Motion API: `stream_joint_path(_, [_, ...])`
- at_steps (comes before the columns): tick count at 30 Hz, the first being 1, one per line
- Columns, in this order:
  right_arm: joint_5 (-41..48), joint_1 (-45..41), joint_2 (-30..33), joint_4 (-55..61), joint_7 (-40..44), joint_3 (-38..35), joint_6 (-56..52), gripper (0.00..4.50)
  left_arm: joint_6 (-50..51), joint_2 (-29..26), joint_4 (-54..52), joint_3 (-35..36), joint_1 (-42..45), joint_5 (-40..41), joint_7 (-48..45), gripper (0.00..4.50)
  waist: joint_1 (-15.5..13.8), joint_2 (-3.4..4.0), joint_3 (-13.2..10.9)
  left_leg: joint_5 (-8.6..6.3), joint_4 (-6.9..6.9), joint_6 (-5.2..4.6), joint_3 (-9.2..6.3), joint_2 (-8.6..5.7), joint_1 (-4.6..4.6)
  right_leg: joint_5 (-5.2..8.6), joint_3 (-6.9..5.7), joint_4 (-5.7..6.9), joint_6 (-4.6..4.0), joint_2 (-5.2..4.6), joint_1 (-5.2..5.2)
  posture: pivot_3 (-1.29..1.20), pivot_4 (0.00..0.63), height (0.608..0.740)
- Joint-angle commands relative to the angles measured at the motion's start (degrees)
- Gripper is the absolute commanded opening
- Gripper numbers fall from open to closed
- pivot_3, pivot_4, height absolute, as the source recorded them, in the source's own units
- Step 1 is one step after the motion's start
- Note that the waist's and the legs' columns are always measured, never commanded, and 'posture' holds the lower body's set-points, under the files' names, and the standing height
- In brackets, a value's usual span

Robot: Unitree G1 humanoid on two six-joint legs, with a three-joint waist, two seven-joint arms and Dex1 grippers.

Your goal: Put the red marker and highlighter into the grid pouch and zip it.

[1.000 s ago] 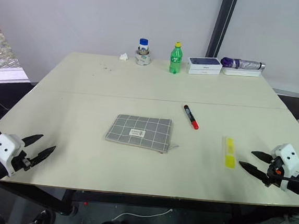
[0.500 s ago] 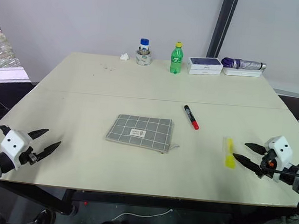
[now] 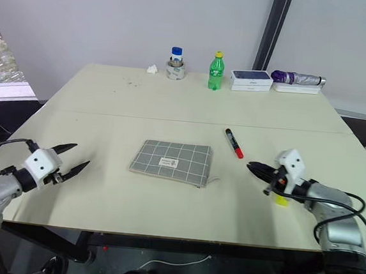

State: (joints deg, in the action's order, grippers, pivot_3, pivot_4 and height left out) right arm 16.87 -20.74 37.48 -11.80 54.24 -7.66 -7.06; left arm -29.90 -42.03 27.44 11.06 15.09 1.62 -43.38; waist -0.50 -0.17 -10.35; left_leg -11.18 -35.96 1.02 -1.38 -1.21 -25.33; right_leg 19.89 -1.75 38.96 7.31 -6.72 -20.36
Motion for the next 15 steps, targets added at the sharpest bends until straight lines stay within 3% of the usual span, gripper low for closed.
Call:
stream_joint_path(1, [-5.43, -3.14, -4.04, 0.30, -5.20, 4.93, 2.90, 0.07, -7.11, -0.02, 6.12, -4.16, 5.42, -4.24, 1.18, 3.22, 0.03, 0.00, 0.00, 0.00, 0.00, 0.01, 0.00, -0.01, 0.00, 0.00, 0.00, 0.02, 0.00, 0.02, -0.01, 0.00, 0.150, 0.740])
stream_joint_path(15, [-15.19, -10.20, -10.73, -9.12, -10.74, 13.54, 10.55, 0.07, -23.44, 3.27, 21.57, -19.67, 16.64, -17.08, 4.65, 3.22, -0.15, 0.00, 0.01, 0.02, -0.02, 0.01, 0.01, -0.13, -0.01, 0.00, 0.00, 0.10, 0.01, 0.03, -0.05, 0.00, 0.150, 0.740])
